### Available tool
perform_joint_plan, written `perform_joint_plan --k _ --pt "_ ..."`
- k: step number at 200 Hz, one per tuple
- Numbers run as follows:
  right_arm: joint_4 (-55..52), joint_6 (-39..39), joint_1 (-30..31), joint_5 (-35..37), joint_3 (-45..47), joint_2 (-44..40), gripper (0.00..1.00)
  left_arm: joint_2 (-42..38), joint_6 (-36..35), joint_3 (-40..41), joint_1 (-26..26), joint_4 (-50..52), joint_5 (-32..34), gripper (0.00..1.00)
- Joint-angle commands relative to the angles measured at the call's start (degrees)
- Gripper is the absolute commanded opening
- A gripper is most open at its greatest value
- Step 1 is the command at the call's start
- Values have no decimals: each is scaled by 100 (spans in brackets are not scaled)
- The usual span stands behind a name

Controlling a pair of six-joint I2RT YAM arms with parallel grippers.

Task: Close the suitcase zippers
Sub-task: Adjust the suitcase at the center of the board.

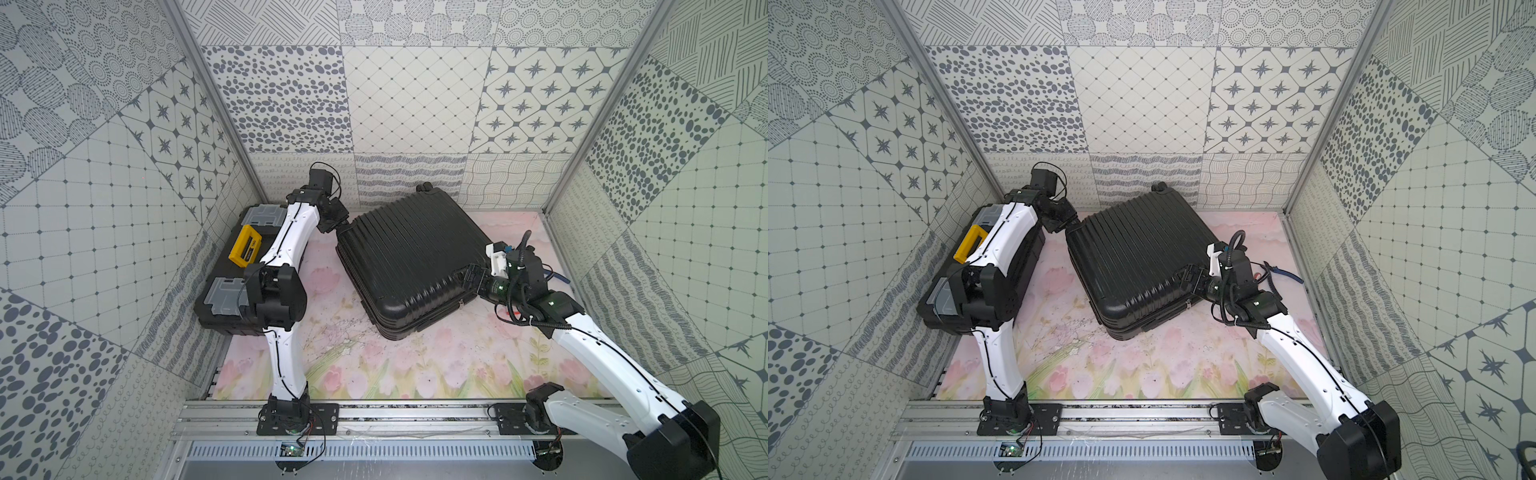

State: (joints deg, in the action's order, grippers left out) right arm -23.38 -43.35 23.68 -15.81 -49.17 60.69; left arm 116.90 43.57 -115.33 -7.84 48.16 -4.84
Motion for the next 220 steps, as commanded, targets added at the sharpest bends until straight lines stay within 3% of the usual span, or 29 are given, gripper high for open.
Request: perform_joint_plan --k 1,47,104,136,166,220 --pt "50 -288 -27 207 -55 231 96 -829 526 1131 -27 -484 -495 21" --pt "317 23 -606 -344 -455 800 86 -1923 1075 2730 -325 -1017 -599 23" --pt "294 1119 -1160 -1370 -1249 1906 83 -3277 2794 4498 -1191 -1431 -28 26" --pt "240 1558 -1340 -1635 -1825 2541 83 -3714 3569 5051 -1644 -1561 156 30" --pt "200 1848 -1455 -1771 -2285 3064 82 -3885 3483 5023 -1715 -1197 552 36" --pt "-236 2408 -1699 -1993 -2777 3290 89 -3807 2519 4643 -1623 -611 1014 68"
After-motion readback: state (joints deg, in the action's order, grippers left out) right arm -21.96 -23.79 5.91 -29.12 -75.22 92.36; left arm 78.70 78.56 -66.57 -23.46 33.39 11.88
